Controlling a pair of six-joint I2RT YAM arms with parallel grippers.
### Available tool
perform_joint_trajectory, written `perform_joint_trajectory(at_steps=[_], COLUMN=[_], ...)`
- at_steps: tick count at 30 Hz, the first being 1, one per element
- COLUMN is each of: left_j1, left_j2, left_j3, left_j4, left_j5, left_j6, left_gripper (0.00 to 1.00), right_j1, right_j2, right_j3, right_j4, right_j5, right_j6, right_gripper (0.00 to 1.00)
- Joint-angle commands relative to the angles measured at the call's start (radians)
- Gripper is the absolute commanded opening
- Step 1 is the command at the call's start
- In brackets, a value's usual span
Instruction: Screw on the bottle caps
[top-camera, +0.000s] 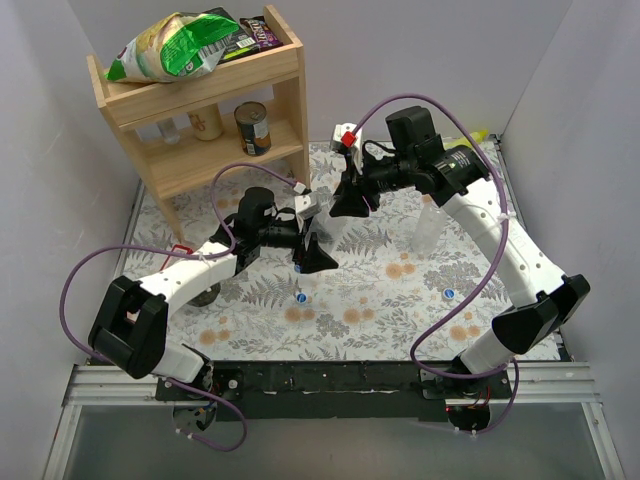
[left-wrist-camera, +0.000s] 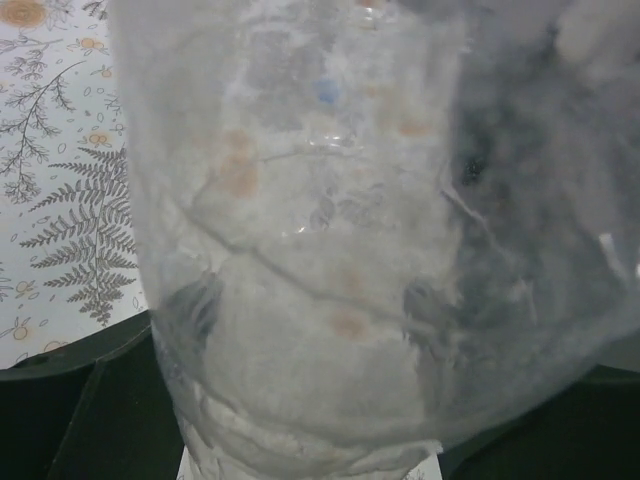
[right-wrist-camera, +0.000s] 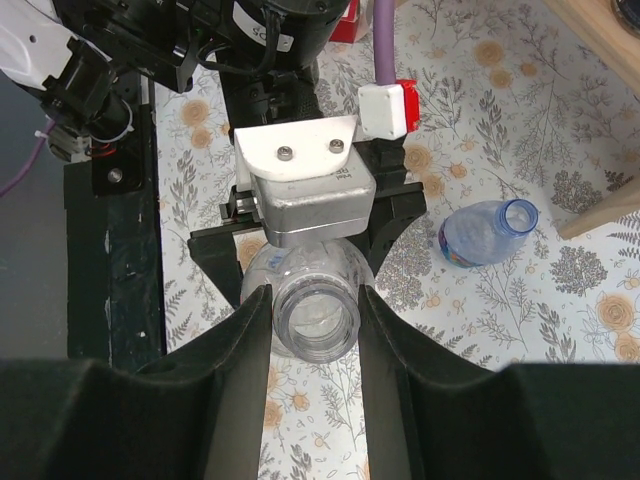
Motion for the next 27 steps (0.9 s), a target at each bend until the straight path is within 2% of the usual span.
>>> perform_joint_trajectory(at_steps=[1,5,6,7,9,10,11,13,15,17,20,21,23,24,27], left_j1=[0.002,0.002,0.002,0.002,0.002,0.002,0.002,0.002,0.002,0.002,0.0,0.0,-0.002,-0.005,-0.014], left_j2=[-0.031,-0.054,-0.07,-0.078,-0.096,-0.121,-0.135,-0.175,-0.195,-0.216,-0.233,-0.236,-0.244,-0.25,-0.265], left_j3=[-0.006,-0.012,-0.017,-0.023,-0.043,-0.055,-0.085,-0.118,-0.164,-0.187,-0.214,-0.218,-0.221,-0.219,-0.215], left_j4=[0.027,0.056,0.073,0.079,0.084,0.089,0.093,0.093,0.093,0.093,0.095,0.096,0.096,0.095,0.086], left_j5=[-0.025,-0.057,-0.063,-0.069,-0.089,-0.094,-0.101,-0.106,-0.098,-0.095,-0.081,-0.086,-0.104,-0.109,-0.12], left_j6=[0.004,-0.041,-0.056,-0.062,-0.067,-0.062,-0.055,-0.024,-0.003,0.02,0.05,0.051,0.051,0.05,0.043], left_gripper=[0.7,0.56,0.53,0.51,0.45,0.42,0.34,0.29,0.25,0.21,0.12,0.1,0.0,0.0,0.0], right_j1=[0.005,0.005,0.005,0.005,-0.004,-0.039,-0.062,-0.149,-0.243,-0.307,-0.468,-0.554,-0.643,-0.729,-0.881], right_j2=[-0.03,-0.054,-0.067,-0.077,-0.128,-0.152,-0.181,-0.277,-0.364,-0.44,-0.507,-0.519,-0.539,-0.536,-0.463], right_j3=[0.009,-0.015,-0.041,-0.051,-0.08,-0.095,-0.124,-0.216,-0.29,-0.431,-0.662,-0.713,-0.843,-0.873,-0.931], right_j4=[0.019,-0.024,-0.047,-0.062,-0.134,-0.154,-0.179,-0.241,-0.288,-0.354,-0.387,-0.38,-0.325,-0.303,-0.217], right_j5=[-0.011,0.027,0.051,0.08,0.163,0.176,0.196,0.222,0.263,0.294,0.315,0.322,0.334,0.334,0.305], right_j6=[-0.002,-0.054,-0.06,-0.066,-0.103,-0.118,-0.158,-0.205,-0.315,-0.397,-0.523,-0.595,-0.652,-0.673,-0.713], right_gripper=[0.01,0.04,0.14,0.42,0.56,0.67,0.7,0.77,0.78,0.78,0.75,0.74,0.73,0.73,0.72])
